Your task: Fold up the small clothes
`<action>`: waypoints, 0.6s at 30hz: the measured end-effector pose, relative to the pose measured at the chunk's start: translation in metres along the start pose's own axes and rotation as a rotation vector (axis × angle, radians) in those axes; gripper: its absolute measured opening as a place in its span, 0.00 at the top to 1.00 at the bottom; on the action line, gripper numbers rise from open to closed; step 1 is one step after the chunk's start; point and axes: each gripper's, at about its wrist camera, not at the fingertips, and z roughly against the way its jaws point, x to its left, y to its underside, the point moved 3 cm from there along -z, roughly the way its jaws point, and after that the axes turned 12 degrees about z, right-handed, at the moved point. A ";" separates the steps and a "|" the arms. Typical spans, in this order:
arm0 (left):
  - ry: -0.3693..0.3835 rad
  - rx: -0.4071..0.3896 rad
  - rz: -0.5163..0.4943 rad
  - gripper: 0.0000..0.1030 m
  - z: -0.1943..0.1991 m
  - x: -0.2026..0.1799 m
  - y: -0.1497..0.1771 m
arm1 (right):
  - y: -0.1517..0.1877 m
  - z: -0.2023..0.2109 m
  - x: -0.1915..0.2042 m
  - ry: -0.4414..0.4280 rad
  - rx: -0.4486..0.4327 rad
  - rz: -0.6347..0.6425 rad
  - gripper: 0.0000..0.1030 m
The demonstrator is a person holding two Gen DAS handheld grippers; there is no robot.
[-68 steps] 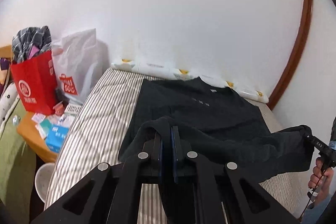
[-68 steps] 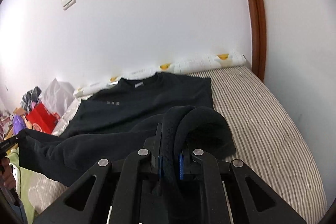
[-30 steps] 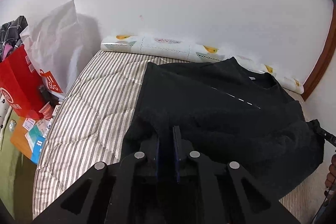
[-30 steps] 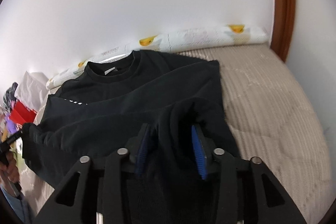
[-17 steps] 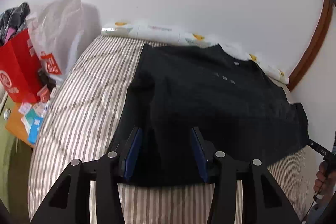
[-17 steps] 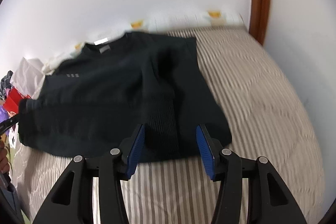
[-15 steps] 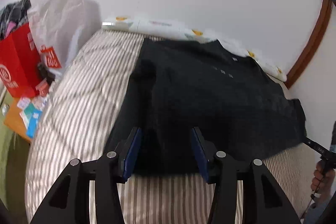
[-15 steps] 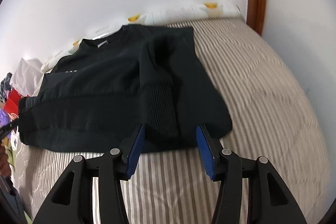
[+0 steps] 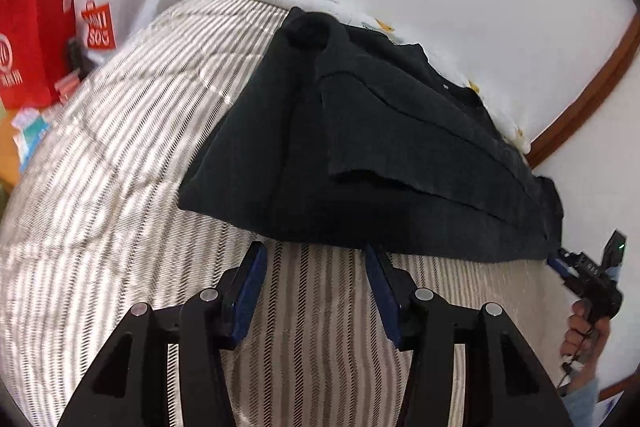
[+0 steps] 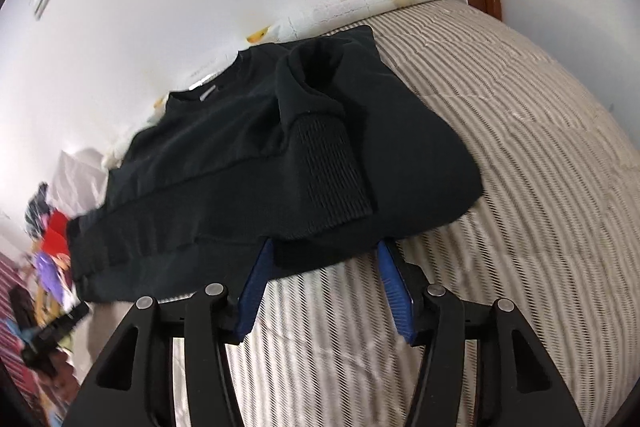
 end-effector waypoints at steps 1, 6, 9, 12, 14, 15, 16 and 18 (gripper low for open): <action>0.006 0.002 0.006 0.52 -0.002 0.000 -0.001 | -0.001 -0.002 0.000 0.000 -0.003 -0.014 0.46; 0.027 0.002 0.020 0.51 -0.012 -0.005 -0.007 | -0.003 -0.014 0.005 0.009 0.009 -0.024 0.45; 0.022 0.004 0.022 0.50 -0.019 -0.012 -0.012 | -0.005 -0.019 0.005 0.006 0.001 -0.034 0.44; -0.012 -0.006 0.027 0.50 -0.024 -0.020 -0.014 | -0.005 -0.023 0.003 -0.029 -0.018 -0.088 0.43; -0.032 -0.015 0.032 0.51 -0.028 -0.025 -0.016 | -0.006 -0.026 0.002 -0.040 -0.034 -0.107 0.45; -0.045 -0.022 0.039 0.52 -0.028 -0.026 -0.016 | -0.007 -0.028 0.003 -0.038 -0.040 -0.107 0.50; -0.056 -0.026 0.043 0.62 -0.028 -0.024 -0.016 | -0.008 -0.029 0.004 -0.038 -0.041 -0.101 0.60; -0.087 -0.025 0.039 0.79 -0.028 -0.023 -0.016 | -0.011 -0.029 0.008 -0.044 -0.047 -0.079 0.75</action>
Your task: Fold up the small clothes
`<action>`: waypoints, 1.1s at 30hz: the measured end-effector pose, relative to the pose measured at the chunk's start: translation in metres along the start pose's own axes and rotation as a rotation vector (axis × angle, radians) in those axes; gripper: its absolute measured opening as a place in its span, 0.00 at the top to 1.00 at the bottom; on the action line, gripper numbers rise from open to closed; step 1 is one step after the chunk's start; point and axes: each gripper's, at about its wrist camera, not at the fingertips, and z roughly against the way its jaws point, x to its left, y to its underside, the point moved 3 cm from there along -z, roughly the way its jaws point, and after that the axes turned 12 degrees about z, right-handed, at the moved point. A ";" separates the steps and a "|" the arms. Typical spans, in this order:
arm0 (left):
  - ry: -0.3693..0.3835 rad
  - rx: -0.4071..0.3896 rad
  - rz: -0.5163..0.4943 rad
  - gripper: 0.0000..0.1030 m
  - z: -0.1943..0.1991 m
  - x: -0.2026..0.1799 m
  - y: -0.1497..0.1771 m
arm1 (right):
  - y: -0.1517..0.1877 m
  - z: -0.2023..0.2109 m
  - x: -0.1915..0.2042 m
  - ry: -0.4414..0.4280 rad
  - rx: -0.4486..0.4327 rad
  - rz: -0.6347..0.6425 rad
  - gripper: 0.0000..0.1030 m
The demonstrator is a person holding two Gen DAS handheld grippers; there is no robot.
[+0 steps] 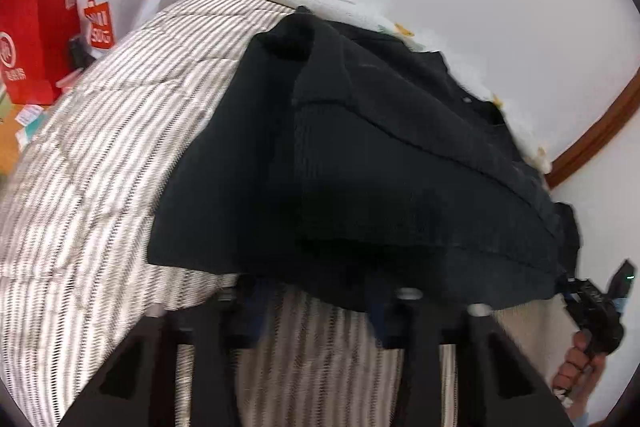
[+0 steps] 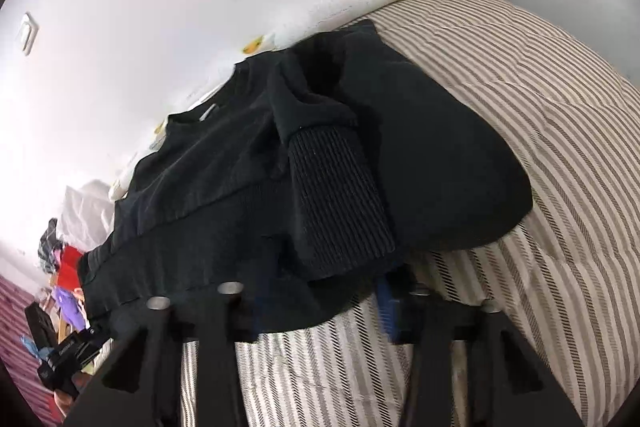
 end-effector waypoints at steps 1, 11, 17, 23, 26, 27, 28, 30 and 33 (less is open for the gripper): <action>0.014 0.014 -0.001 0.88 0.000 0.001 0.000 | -0.002 0.003 0.002 0.005 -0.007 0.009 0.78; 0.007 -0.007 -0.085 0.92 0.025 0.002 0.016 | 0.009 0.031 0.012 0.006 -0.002 0.059 0.85; 0.029 0.019 -0.119 0.92 0.045 0.012 0.037 | 0.035 0.056 0.015 0.023 0.021 0.065 0.85; 0.032 0.030 -0.170 0.92 0.067 0.023 0.064 | 0.063 0.085 0.019 0.049 0.027 0.085 0.85; 0.034 0.033 -0.188 0.92 0.078 0.030 0.078 | 0.077 0.098 0.022 0.059 0.028 0.098 0.85; 0.033 0.032 -0.194 0.91 0.081 0.031 0.083 | 0.082 0.102 0.022 0.064 0.029 0.104 0.85; 0.033 0.032 -0.198 0.91 0.083 0.032 0.085 | 0.087 0.105 0.023 0.069 0.030 0.109 0.85; 0.032 0.035 -0.204 0.91 0.087 0.033 0.090 | 0.096 0.111 0.024 0.079 0.031 0.113 0.85; 0.023 0.040 -0.219 0.91 0.091 0.032 0.095 | 0.103 0.117 0.028 0.098 0.033 0.127 0.84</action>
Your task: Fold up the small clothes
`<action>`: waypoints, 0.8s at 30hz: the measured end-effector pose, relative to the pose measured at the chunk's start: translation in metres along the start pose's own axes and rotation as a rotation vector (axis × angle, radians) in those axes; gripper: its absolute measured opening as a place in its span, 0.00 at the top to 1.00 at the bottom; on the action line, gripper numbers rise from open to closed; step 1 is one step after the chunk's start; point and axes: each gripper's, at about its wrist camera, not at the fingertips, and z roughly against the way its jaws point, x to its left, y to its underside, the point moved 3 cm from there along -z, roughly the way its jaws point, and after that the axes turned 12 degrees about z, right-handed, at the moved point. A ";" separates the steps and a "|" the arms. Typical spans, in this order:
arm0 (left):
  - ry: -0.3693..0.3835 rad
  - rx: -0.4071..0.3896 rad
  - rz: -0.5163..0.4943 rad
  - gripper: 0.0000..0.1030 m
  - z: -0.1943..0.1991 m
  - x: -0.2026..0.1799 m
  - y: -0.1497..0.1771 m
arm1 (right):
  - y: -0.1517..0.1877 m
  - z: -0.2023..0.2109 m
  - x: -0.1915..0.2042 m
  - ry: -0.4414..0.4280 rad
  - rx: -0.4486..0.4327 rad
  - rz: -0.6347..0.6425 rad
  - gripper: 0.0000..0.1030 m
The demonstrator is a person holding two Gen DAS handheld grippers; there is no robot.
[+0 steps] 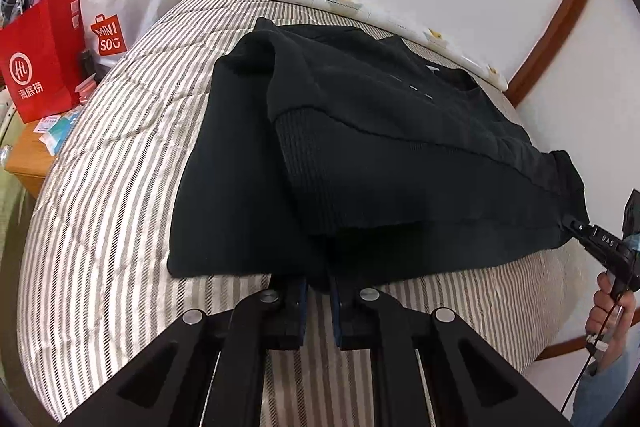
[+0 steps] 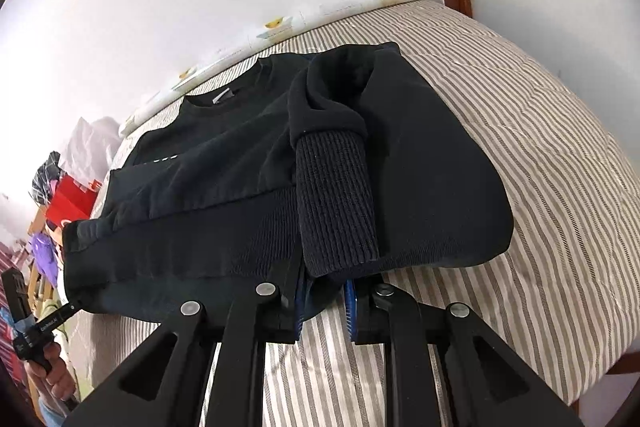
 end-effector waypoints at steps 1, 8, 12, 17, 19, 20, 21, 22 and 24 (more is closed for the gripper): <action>0.001 0.004 -0.004 0.90 0.001 0.001 -0.001 | 0.000 0.001 0.002 0.009 0.009 0.006 0.82; 0.082 -0.030 -0.021 0.89 0.034 0.006 0.001 | 0.003 0.022 0.016 0.058 0.043 0.105 0.75; 0.116 -0.064 -0.035 0.78 0.047 0.002 0.000 | 0.001 0.041 0.037 0.069 -0.013 0.213 0.74; 0.133 -0.051 -0.051 0.78 0.043 -0.008 0.001 | 0.003 0.033 0.067 0.018 -0.006 0.286 0.74; 0.131 -0.034 -0.057 0.78 0.036 -0.012 0.002 | 0.007 0.022 0.072 0.024 0.015 0.306 0.74; 0.131 -0.026 -0.059 0.78 0.034 -0.012 0.005 | 0.010 0.016 0.073 0.028 0.031 0.312 0.74; 0.131 -0.013 -0.059 0.78 0.030 -0.013 0.006 | 0.013 0.011 0.073 0.026 0.047 0.313 0.74; 0.132 0.004 -0.057 0.78 0.025 -0.013 0.007 | 0.015 0.005 0.072 0.018 0.062 0.307 0.74; 0.133 0.029 -0.053 0.78 0.018 -0.014 0.008 | 0.017 -0.002 0.069 0.010 0.074 0.293 0.74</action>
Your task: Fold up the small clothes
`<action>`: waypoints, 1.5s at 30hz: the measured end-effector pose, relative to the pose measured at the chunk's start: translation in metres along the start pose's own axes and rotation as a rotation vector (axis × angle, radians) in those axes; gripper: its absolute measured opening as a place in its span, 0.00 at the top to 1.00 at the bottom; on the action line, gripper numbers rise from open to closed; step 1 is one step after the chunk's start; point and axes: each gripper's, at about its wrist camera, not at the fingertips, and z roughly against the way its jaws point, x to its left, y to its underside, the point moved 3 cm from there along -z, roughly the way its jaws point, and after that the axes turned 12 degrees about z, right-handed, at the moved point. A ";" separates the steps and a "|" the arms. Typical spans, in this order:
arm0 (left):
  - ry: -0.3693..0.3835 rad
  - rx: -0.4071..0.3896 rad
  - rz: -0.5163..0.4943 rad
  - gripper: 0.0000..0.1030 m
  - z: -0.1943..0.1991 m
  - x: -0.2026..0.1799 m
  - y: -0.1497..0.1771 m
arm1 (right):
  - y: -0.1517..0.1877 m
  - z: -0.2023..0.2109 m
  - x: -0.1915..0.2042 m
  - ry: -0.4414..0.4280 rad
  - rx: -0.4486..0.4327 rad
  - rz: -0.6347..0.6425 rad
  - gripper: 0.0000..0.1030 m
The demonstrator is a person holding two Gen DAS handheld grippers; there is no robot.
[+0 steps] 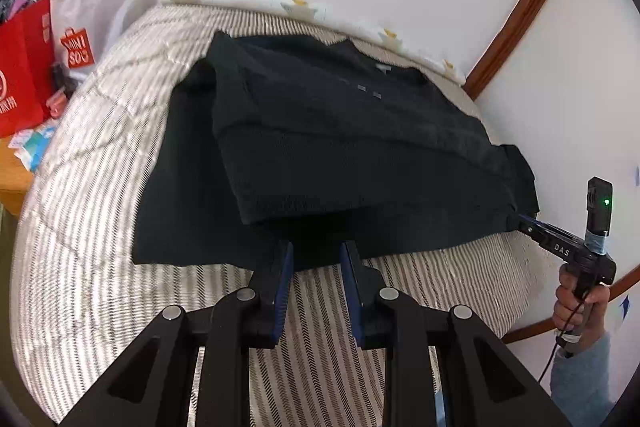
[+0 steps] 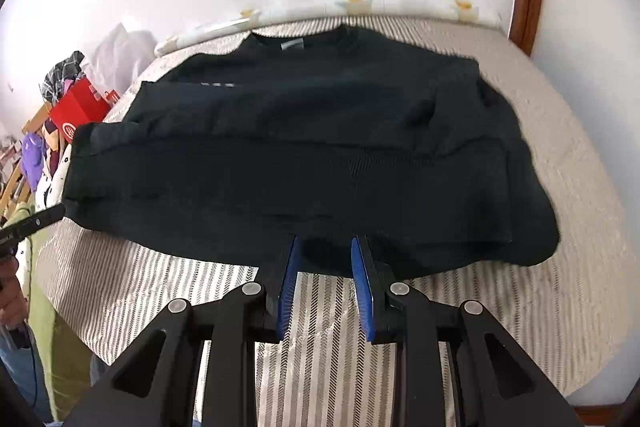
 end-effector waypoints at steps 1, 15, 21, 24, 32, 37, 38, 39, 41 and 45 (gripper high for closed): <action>-0.002 0.012 -0.001 0.78 -0.004 0.000 0.000 | 0.001 -0.003 -0.001 0.000 0.001 -0.005 0.74; -0.054 0.042 -0.032 0.78 -0.040 -0.021 -0.021 | -0.025 -0.024 -0.015 0.022 -0.003 -0.044 0.77; -0.050 -0.031 -0.025 0.78 -0.030 -0.024 -0.042 | -0.045 -0.033 -0.028 0.006 -0.044 -0.098 0.77; -0.043 -0.077 -0.018 0.78 -0.024 -0.027 -0.058 | -0.059 -0.034 -0.035 -0.011 -0.078 -0.120 0.77; -0.051 -0.125 -0.009 0.78 -0.030 -0.027 -0.100 | -0.099 -0.045 -0.051 -0.018 -0.145 -0.148 0.77; -0.067 -0.160 -0.025 0.78 -0.044 -0.036 -0.126 | -0.123 -0.051 -0.061 -0.002 -0.179 -0.141 0.77; -0.070 -0.166 -0.025 0.78 -0.046 -0.039 -0.130 | -0.128 -0.052 -0.062 0.005 -0.187 -0.130 0.77; -0.072 -0.169 -0.022 0.78 -0.050 -0.041 -0.135 | -0.133 -0.052 -0.063 0.010 -0.196 -0.118 0.76; -0.064 -0.165 -0.013 0.78 -0.055 -0.045 -0.145 | -0.142 -0.051 -0.064 0.025 -0.209 -0.101 0.76; -0.015 -0.175 -0.006 0.78 -0.054 -0.055 -0.160 | -0.159 -0.044 -0.071 0.059 -0.232 -0.080 0.74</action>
